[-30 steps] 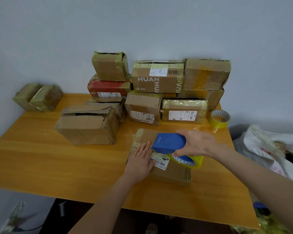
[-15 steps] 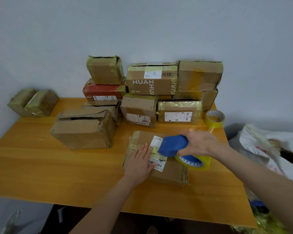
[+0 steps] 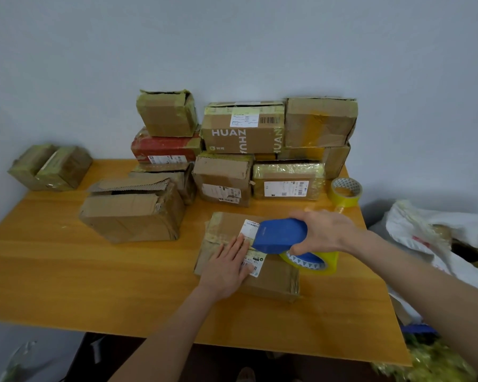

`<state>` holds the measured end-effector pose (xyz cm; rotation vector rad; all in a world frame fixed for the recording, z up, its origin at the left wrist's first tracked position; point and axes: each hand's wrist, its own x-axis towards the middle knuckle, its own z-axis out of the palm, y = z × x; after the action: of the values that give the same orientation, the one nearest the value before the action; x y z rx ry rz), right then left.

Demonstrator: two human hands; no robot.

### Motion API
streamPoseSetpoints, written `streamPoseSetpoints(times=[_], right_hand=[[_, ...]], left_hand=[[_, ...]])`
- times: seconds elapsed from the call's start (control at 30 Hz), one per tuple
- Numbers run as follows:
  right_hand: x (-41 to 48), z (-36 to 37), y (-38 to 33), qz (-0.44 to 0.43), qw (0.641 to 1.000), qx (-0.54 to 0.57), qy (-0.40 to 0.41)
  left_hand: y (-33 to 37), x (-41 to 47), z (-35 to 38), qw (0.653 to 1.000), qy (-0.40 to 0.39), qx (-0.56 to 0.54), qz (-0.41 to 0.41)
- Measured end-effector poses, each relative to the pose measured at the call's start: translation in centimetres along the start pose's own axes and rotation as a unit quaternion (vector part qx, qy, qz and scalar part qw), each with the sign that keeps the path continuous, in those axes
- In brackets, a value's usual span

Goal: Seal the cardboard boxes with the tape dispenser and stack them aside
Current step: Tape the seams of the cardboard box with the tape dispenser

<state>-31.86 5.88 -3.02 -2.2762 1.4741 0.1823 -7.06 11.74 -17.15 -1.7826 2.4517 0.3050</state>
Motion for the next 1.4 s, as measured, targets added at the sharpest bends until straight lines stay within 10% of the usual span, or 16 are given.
streamPoseSetpoints(times=[1.4], right_hand=[[-3.8, 4.2, 6.9, 0.067, 0.994, 0.063, -0.056]], left_hand=[[4.4, 0.1, -1.5, 1.000, -0.016, 0.010, -0.014]])
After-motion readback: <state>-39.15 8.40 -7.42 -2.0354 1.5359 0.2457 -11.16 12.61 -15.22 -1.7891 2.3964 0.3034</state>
